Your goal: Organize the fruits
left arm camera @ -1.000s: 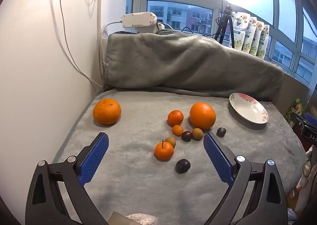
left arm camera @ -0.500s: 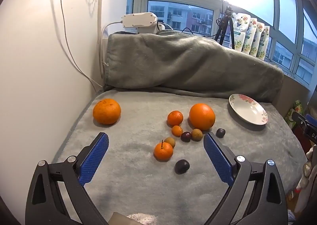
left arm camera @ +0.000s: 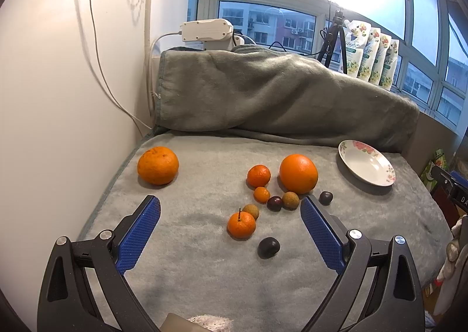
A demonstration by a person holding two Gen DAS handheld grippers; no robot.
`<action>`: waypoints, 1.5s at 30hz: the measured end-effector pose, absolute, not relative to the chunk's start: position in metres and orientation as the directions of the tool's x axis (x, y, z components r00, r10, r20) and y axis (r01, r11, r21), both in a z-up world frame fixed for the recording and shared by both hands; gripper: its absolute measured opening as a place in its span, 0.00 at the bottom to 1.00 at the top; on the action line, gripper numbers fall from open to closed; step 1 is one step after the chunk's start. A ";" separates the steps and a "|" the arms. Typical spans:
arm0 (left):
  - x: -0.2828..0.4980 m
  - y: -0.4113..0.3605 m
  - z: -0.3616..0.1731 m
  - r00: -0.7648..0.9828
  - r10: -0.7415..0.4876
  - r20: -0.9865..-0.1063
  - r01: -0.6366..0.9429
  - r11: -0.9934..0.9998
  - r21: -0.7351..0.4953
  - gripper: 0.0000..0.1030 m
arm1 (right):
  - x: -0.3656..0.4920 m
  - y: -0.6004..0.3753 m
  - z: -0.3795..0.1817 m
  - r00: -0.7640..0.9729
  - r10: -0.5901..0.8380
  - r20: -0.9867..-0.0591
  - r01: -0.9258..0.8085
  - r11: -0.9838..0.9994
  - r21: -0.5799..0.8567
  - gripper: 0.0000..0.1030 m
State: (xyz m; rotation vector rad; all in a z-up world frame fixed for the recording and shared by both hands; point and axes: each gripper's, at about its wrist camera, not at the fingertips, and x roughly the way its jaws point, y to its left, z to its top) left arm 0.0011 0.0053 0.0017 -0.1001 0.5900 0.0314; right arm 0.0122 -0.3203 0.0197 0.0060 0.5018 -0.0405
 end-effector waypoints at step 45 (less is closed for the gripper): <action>0.003 0.001 0.001 0.828 -0.003 -0.561 -0.055 0.995 -0.086 0.94 | 0.016 -0.319 0.017 0.870 -0.032 -0.492 0.042 0.999 0.010 1.00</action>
